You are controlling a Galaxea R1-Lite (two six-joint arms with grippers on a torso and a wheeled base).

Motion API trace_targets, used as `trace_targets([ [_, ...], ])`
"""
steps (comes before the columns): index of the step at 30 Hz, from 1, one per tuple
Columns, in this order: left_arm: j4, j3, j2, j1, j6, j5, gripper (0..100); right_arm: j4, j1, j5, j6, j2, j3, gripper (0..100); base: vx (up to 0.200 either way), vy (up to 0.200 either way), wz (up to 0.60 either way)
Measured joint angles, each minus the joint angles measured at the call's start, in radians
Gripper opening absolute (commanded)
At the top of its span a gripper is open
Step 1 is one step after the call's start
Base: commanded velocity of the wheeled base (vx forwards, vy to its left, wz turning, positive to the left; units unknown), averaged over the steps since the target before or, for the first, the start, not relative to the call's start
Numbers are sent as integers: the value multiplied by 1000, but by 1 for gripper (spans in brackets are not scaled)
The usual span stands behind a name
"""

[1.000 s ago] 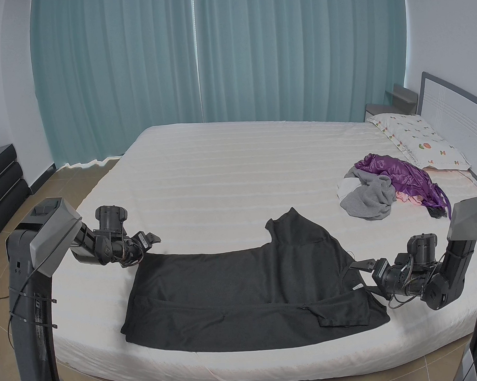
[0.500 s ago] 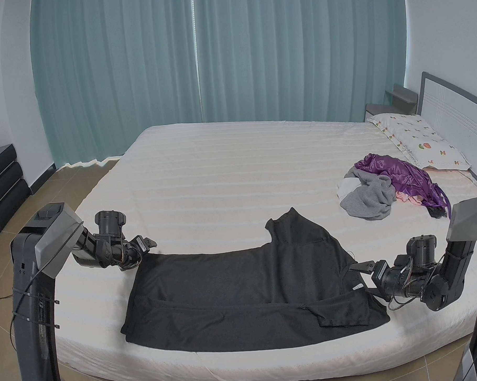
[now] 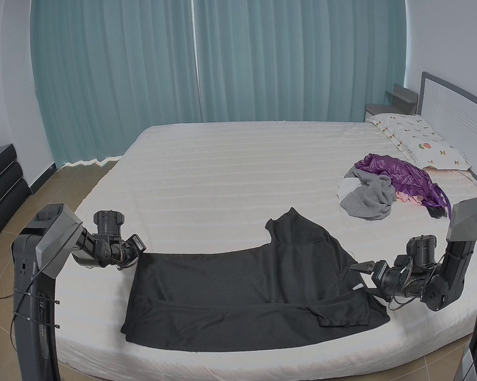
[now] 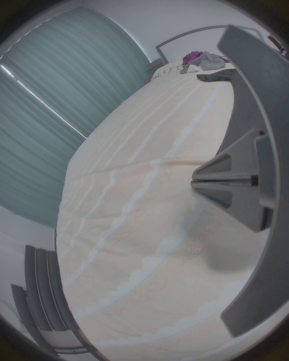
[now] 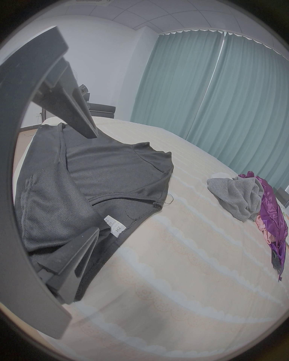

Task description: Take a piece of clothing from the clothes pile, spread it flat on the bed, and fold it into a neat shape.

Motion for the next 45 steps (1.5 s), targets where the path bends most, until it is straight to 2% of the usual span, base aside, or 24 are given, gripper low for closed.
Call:
trace_targets([
  [12,-4,3,-8,3,-52,16,0,-16,10,-16,-8,15,-23,100,0,0,0],
  [20,-4,6,-13,2,-72,14,0,30,50,-94,-30,26,-155,100,0,0,0],
  [30,-4,7,-14,1,-90,5,0,278,79,-132,-93,79,-522,100,0,0,0],
  [39,-4,11,-12,1,-93,2,0,487,94,-211,-213,237,-903,100,0,0,0],
  [45,-4,15,-12,1,-93,1,0,585,110,-265,-264,340,-1099,100,0,0,0],
])
